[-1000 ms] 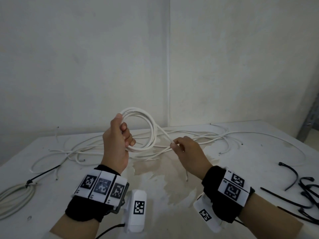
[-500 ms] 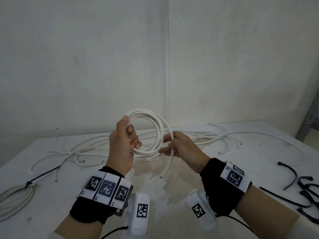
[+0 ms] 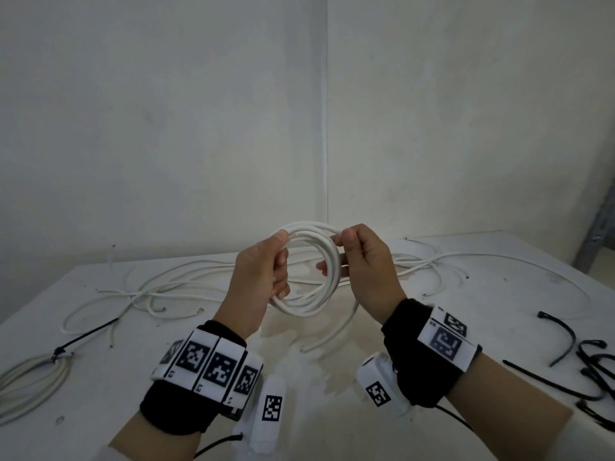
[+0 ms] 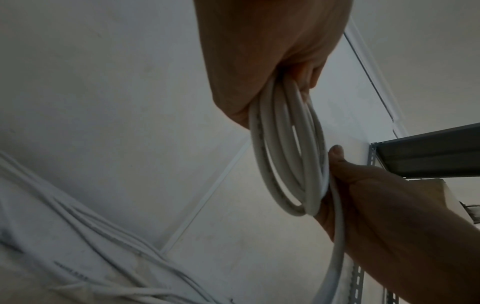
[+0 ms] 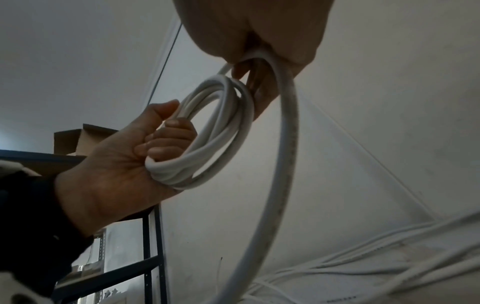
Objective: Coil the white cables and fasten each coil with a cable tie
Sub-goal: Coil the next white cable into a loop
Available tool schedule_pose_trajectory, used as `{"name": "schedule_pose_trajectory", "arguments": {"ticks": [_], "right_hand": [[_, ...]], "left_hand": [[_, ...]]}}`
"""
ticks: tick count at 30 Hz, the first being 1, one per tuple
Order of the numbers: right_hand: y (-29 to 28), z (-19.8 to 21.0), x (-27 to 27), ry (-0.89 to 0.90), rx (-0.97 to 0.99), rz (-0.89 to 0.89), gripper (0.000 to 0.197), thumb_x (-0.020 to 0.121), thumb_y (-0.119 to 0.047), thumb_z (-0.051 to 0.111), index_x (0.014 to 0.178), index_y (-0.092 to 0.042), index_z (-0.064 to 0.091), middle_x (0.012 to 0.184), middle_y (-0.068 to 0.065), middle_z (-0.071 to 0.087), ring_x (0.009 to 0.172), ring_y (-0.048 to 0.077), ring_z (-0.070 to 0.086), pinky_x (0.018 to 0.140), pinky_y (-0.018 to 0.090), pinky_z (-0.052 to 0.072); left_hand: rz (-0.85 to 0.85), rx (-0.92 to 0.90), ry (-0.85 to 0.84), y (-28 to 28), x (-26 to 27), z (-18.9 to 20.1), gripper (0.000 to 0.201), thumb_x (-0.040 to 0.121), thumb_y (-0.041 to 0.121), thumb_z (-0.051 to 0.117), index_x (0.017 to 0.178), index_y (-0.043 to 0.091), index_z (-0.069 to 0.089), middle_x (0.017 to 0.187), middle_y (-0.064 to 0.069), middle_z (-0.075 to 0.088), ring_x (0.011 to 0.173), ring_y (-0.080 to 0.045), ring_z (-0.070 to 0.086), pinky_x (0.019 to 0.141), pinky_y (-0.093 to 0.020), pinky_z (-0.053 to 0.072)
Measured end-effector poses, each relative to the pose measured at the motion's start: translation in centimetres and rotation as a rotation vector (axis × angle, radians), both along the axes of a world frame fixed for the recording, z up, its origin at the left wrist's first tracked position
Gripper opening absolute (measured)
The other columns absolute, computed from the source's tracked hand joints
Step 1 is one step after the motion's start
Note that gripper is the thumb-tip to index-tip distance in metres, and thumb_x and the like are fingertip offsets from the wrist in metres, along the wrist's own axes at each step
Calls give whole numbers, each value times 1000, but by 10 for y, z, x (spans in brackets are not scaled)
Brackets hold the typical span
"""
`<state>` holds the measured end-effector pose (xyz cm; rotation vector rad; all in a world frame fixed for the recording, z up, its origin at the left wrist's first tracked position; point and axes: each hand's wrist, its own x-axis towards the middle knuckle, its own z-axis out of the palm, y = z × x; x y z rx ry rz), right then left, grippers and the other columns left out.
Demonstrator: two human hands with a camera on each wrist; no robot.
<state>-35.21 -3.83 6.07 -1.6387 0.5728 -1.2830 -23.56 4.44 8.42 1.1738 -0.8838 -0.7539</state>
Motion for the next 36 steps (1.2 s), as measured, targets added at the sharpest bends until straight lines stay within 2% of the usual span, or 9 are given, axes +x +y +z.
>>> {"name": "schedule_pose_trajectory", "arguments": {"ticks": [4, 9, 13, 17, 22, 25, 28, 32, 36], "right_hand": [[5, -1, -1, -4, 24, 80, 25, 99, -22, 32, 78, -16, 43, 79, 7, 62, 57, 12, 65, 50, 27, 53], [15, -5, 5, 34, 150, 203, 30, 101, -28, 22, 92, -10, 45, 68, 10, 61, 51, 13, 58, 54, 25, 53], [17, -1, 13, -61, 211, 219, 37, 101, -27, 20, 91, -10, 51, 71, 5, 60, 61, 11, 63, 67, 28, 53], [15, -3, 19, 1, 144, 100, 35, 101, -28, 23, 85, -10, 47, 61, -1, 49, 49, 4, 56, 57, 23, 45], [4, -7, 16, 139, 60, -36, 33, 100, -28, 27, 72, -17, 40, 61, -1, 44, 49, 10, 47, 56, 28, 41], [0, -7, 12, 158, 72, -25, 32, 100, -28, 27, 73, -19, 41, 62, -1, 44, 51, 13, 45, 61, 35, 43], [0, -7, 10, 145, 84, -15, 32, 100, -28, 28, 73, -19, 41, 63, 0, 43, 46, 9, 46, 58, 31, 44], [-3, -4, 11, 121, 81, -24, 31, 100, -27, 29, 73, -20, 42, 62, 0, 42, 41, 5, 41, 57, 34, 44], [-6, -2, 4, 224, -30, -19, 30, 99, -30, 30, 72, -22, 40, 62, -1, 42, 47, 13, 42, 58, 35, 43]], "left_hand": [[37, -22, 35, -1, -1, -4, 41, 94, 26, 43, 56, 13, 36, 37, 7, 24, 31, -7, 19, 38, -18, 23], [114, -140, 282, -6, -2, -3, 40, 94, 32, 41, 59, 16, 35, 38, 8, 25, 31, -7, 20, 36, -16, 25], [243, -162, 242, -8, -6, -3, 39, 94, 34, 42, 60, 16, 37, 39, 8, 28, 34, -9, 24, 39, -19, 30], [302, -114, 155, -13, -6, -17, 40, 96, 34, 41, 61, 15, 39, 37, 9, 33, 33, -8, 33, 45, -24, 34], [193, -17, -95, -8, 4, -42, 44, 99, 39, 32, 70, 10, 47, 55, -2, 50, 46, -6, 52, 50, -15, 45], [145, 35, -298, -5, 11, -47, 47, 98, 40, 27, 71, 10, 49, 64, -2, 55, 47, 0, 49, 50, -10, 40], [132, 47, -374, -7, 13, -49, 46, 98, 40, 26, 71, 11, 48, 65, -3, 54, 46, 2, 46, 50, -9, 38], [63, 82, -340, -7, 14, -47, 44, 98, 41, 28, 74, 10, 50, 68, -2, 54, 55, -4, 50, 61, -17, 45], [-140, 186, -120, -3, 17, -30, 52, 96, 49, 27, 79, 9, 57, 67, -5, 62, 64, -18, 59, 69, -32, 51]]}}
